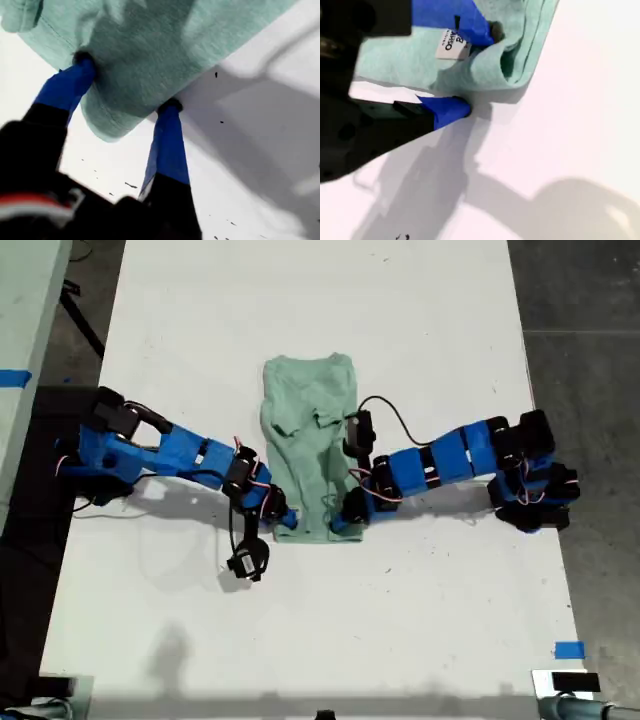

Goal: Fold t-shirt

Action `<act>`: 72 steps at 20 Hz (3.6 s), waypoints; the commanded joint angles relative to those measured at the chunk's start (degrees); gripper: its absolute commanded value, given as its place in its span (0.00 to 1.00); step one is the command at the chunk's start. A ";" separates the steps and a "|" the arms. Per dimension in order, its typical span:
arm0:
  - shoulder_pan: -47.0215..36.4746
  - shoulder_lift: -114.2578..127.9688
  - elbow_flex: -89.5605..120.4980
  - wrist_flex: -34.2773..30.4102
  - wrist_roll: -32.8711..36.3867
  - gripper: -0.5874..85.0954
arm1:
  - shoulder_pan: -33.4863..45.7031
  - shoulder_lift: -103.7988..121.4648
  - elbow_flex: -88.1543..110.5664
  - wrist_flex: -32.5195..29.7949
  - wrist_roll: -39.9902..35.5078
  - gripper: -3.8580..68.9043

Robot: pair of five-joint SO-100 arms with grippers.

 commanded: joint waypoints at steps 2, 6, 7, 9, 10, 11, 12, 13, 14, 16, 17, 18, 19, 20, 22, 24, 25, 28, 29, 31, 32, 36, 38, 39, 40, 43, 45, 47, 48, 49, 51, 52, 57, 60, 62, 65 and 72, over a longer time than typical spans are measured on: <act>0.18 -1.49 -4.04 0.62 -0.18 0.01 | -1.05 0.00 -2.55 -1.67 1.93 0.16; 1.58 -1.32 -5.63 1.32 0.26 0.01 | -1.67 0.26 -3.69 -2.55 1.14 0.04; 2.02 -1.32 -6.68 2.20 0.26 0.01 | -1.93 0.79 -4.22 -2.55 0.97 0.04; 3.69 -0.70 -10.02 5.89 0.26 0.01 | -2.90 3.96 -4.75 -1.85 1.58 0.04; 5.10 0.09 -11.34 7.12 0.35 0.01 | -3.78 5.71 -4.75 -1.58 2.20 0.04; 6.50 0.88 -12.48 8.17 0.35 0.01 | -5.01 6.94 -4.75 -1.14 2.90 0.04; 8.09 2.46 -12.74 8.26 0.62 0.01 | -6.50 7.82 -4.75 -0.79 3.87 0.04; 9.58 4.22 -12.74 8.53 0.53 0.01 | -7.91 8.61 -4.75 -0.70 4.75 0.04; 10.81 5.89 -12.74 8.70 0.26 0.01 | -9.05 9.23 -4.75 -0.70 5.54 0.04; 12.39 7.65 -13.27 8.70 -0.18 0.01 | -9.84 10.28 -4.75 -1.32 6.06 0.04; 12.66 8.35 -13.36 8.70 -0.35 0.01 | -9.58 11.07 -4.75 -1.41 5.98 0.04; 12.83 9.49 -13.36 8.88 -0.35 0.01 | -9.14 12.30 -4.83 -1.49 5.27 0.04; 12.66 10.81 -13.36 9.32 -0.35 0.01 | -8.26 13.45 -4.83 -1.58 4.31 0.04; 11.95 11.87 -13.18 9.76 0.00 0.01 | -6.94 14.59 -4.83 -1.23 3.08 0.04; 9.23 14.24 -13.01 11.25 1.05 0.01 | -2.90 17.67 -4.57 -0.44 0.09 0.04; 3.87 17.40 -12.83 14.41 3.43 0.01 | 2.81 19.51 -4.48 0.18 -3.43 0.04; 0.09 18.90 -12.74 16.00 5.54 0.01 | 5.80 19.51 -4.75 0.00 -5.45 0.04; -12.22 22.06 -11.95 17.93 12.04 0.01 | 15.64 19.51 -5.27 -1.76 -13.10 0.04; -15.82 22.76 -11.95 18.19 13.97 0.01 | 18.37 19.34 -6.06 -2.55 -15.73 0.04; -21.97 22.85 -11.95 18.81 17.14 0.01 | 22.68 16.70 -9.49 -2.37 -19.69 0.04; -24.70 22.59 -11.95 19.25 18.54 0.01 | 24.43 15.12 -11.07 -2.37 -21.09 0.04; -32.52 21.36 -11.87 20.04 22.24 0.01 | 29.88 8.00 -18.46 -4.04 -26.46 0.04; -35.07 20.65 -11.87 19.78 23.03 0.01 | 31.64 3.87 -22.41 -4.13 -28.21 0.04; -36.21 20.65 -11.87 19.60 23.29 0.01 | 32.52 2.02 -24.08 -4.22 -28.83 0.04; -37.35 20.65 -11.87 19.07 24.08 0.01 | 33.40 0.70 -25.66 -4.22 -29.79 0.04; -40.61 18.72 -11.87 17.40 26.02 0.01 | 36.04 -1.14 -28.21 -3.69 -31.11 0.04; -41.13 17.40 -12.04 17.40 26.46 0.11 | 37.53 -1.14 -28.83 -1.23 -30.59 0.06; -42.01 20.04 -12.39 17.40 28.83 0.32 | 39.73 0.62 -30.41 2.46 -32.52 0.62; -43.51 22.32 -12.39 17.67 29.62 0.34 | 41.57 2.29 -30.50 3.69 -33.13 0.60; -45.26 25.05 -12.30 18.19 30.32 0.34 | 43.51 4.04 -30.50 4.92 -34.01 0.56; -48.87 31.03 -11.16 19.51 31.46 0.35 | 47.20 7.65 -30.50 7.65 -35.86 0.50; -50.45 34.28 -9.67 19.78 32.26 0.35 | 48.87 9.49 -30.50 9.05 -36.91 0.48; -54.14 54.67 8.96 16.79 33.13 0.33 | 55.99 27.42 -18.19 14.33 -39.90 0.43; -50.89 72.95 29.88 10.55 32.34 0.25 | 57.83 46.76 2.90 14.24 -39.29 0.37; -46.41 87.45 45.00 5.80 30.94 0.11 | 56.95 61.35 18.98 14.68 -38.14 0.25; -41.75 108.19 64.86 5.10 25.14 0.01 | 49.66 84.02 39.55 17.49 -27.86 0.04; -33.75 137.64 89.12 11.78 16.26 0.01 | 25.66 115.93 69.79 8.44 -5.80 0.04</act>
